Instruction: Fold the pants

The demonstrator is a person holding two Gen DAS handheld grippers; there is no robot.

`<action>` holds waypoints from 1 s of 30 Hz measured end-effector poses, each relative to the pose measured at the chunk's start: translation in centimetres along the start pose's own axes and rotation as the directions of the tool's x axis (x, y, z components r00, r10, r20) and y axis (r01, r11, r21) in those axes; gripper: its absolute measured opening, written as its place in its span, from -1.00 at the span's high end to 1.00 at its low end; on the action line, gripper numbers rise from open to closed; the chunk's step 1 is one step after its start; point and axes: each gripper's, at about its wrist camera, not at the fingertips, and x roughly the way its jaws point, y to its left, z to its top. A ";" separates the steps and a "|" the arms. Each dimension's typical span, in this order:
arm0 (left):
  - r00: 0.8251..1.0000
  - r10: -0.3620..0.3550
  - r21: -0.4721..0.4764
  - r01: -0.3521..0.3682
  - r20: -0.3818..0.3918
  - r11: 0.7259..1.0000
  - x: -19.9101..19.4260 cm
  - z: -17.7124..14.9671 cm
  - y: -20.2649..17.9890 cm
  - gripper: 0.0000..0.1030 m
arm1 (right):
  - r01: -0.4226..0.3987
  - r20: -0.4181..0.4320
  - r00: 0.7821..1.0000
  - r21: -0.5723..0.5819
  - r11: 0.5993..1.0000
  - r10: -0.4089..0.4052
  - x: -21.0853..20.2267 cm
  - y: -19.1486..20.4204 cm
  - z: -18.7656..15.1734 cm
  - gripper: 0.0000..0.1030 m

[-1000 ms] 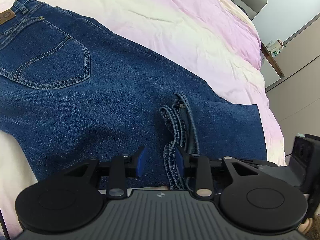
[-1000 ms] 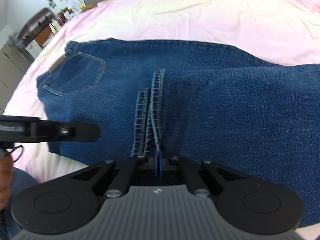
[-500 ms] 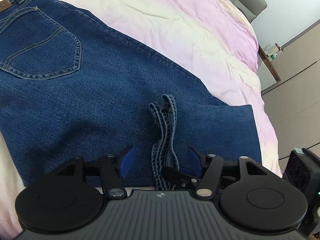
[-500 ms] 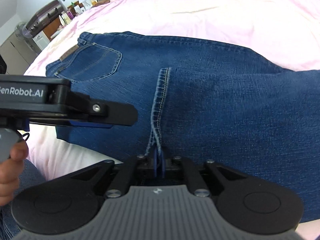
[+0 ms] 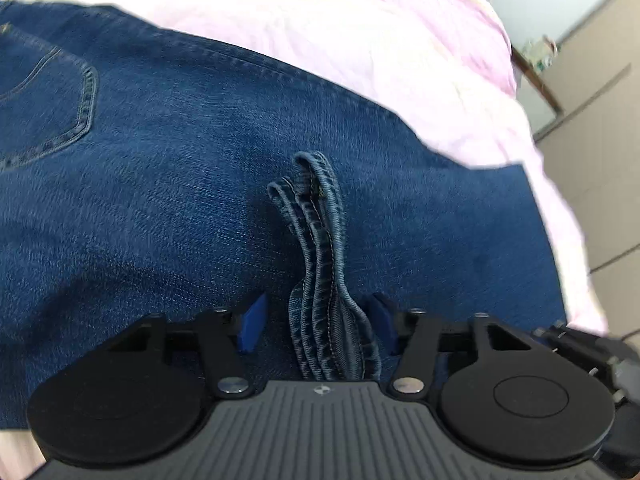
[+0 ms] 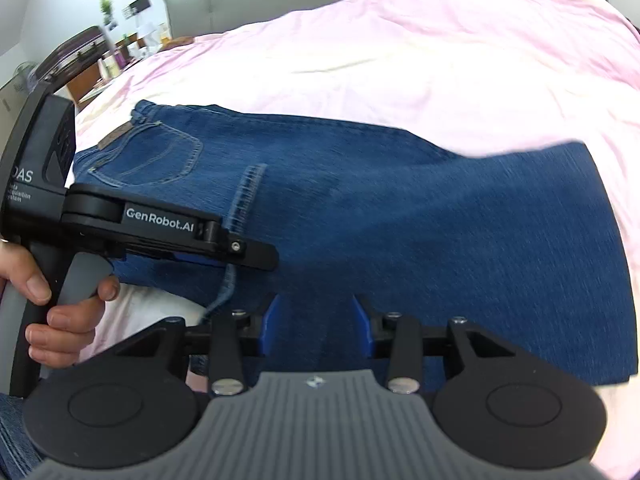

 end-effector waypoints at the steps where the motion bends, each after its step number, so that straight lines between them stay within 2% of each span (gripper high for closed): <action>1: 1.000 0.015 0.031 -0.016 0.007 0.999 0.1 -0.2 -0.4 -0.11 | 0.009 -0.001 1.000 0.009 1.000 -0.009 0.0 -0.3 -0.2 0.29; 2: 1.000 0.025 0.063 -0.025 0.014 0.998 0.2 -0.4 -0.9 0.03 | 0.017 -0.001 1.000 0.015 1.000 -0.017 0.1 -0.6 -0.4 0.29; 4: 0.999 0.034 0.097 -0.037 0.028 0.995 0.3 -0.8 -1.5 0.14 | 0.031 -0.002 1.000 0.027 0.999 -0.030 0.1 -1.2 -0.6 0.29; 5: 0.999 0.037 0.110 -0.041 0.036 0.993 0.3 -1.0 -1.6 0.26 | 0.037 -0.002 0.999 0.034 0.999 -0.037 0.1 -1.4 -0.7 0.29; 6: 0.998 0.034 0.111 -0.040 0.048 0.993 0.2 -1.1 -1.6 0.39 | 0.044 -0.001 0.999 0.041 0.998 -0.044 0.0 -1.6 -0.8 0.29; 7: 0.998 0.021 0.105 -0.027 0.063 0.994 -0.1 -1.3 -1.5 0.69 | 0.050 0.002 0.999 0.048 0.998 -0.051 -0.2 -1.8 -0.8 0.29; 8: 0.997 -0.002 0.096 -0.006 0.074 0.995 -0.5 -1.4 -1.5 0.78 | 0.058 0.009 0.998 0.053 0.997 -0.058 -0.3 -2.0 -0.9 0.29; 12: 0.986 0.001 0.116 -0.021 0.165 0.993 -2.9 -1.9 -3.1 0.80 | 0.093 0.039 0.995 0.067 0.993 -0.095 -1.7 -2.8 -0.9 0.29; 15: 0.972 -0.005 0.107 -0.021 0.236 0.994 -5.8 -1.5 -4.1 0.81 | 0.111 0.059 0.992 0.074 0.991 -0.115 -3.2 -3.3 -1.0 0.29; 20: 0.948 0.003 0.204 -0.072 0.319 0.976 -11.9 0.5 -6.3 0.81 | 0.123 0.085 0.988 0.064 0.990 -0.129 -5.6 -3.8 -1.1 0.27; 25: 0.933 0.069 0.325 -0.191 0.352 0.926 -18.1 3.7 -7.2 0.81 | 0.101 0.103 0.989 0.050 0.994 -0.106 -7.3 -3.7 -0.1 0.10; 28: 0.921 0.134 0.333 -0.264 0.366 0.905 -20.9 5.6 -6.1 0.81 | 0.065 0.106 0.992 0.016 0.998 -0.066 -7.5 -3.0 0.9 0.10; 30: 0.913 0.176 0.312 -0.300 0.368 0.901 -22.6 6.7 -4.9 0.81 | 0.050 0.099 0.994 -0.008 0.999 -0.049 -7.1 -2.5 1.7 0.10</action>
